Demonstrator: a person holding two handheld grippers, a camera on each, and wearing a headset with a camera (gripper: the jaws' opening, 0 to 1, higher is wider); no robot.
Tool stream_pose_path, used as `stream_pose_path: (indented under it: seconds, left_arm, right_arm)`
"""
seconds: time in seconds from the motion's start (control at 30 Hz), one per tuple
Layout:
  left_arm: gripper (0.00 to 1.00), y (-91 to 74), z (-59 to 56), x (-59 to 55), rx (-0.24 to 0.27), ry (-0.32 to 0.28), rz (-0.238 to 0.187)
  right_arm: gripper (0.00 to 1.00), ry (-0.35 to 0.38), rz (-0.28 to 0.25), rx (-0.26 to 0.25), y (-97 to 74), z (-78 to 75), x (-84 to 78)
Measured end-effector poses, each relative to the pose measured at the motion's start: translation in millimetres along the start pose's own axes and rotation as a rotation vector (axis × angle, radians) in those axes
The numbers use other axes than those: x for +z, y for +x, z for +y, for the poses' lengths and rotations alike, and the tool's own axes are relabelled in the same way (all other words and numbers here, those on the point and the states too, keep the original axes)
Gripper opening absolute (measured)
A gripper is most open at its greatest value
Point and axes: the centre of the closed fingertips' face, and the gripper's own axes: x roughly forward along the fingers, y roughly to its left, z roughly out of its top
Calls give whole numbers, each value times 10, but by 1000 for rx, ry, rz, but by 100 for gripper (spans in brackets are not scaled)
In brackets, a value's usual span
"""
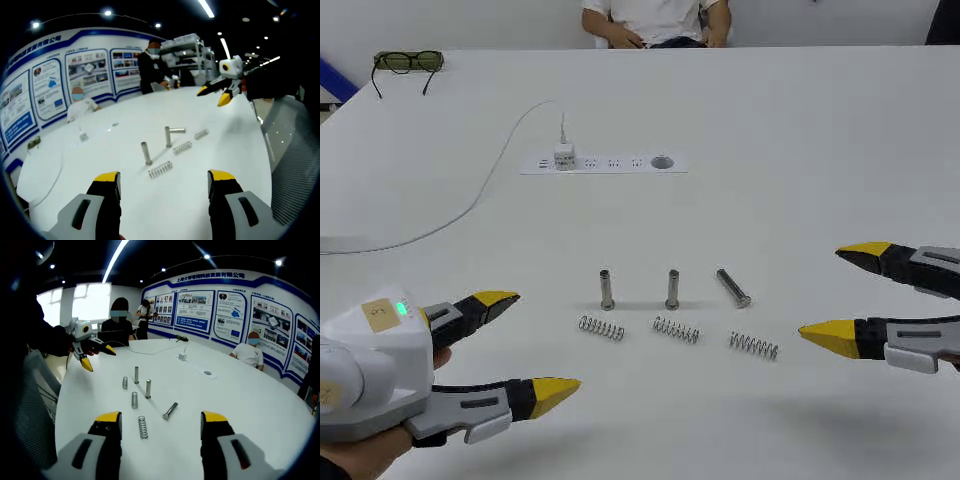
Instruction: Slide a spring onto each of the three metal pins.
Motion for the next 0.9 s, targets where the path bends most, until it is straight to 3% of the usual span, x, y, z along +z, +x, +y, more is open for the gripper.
stream_pose_path:
  seconds: [0.5,0.9]
  left_arm:
    - [72,-15,8,-12,7,-4,-8]
    - [72,19,-81,13,-8,16,-25]
  right_arm:
    - [55,37,38,-54,185,-122,76]
    - [46,34,97,-91,569,-181,188]
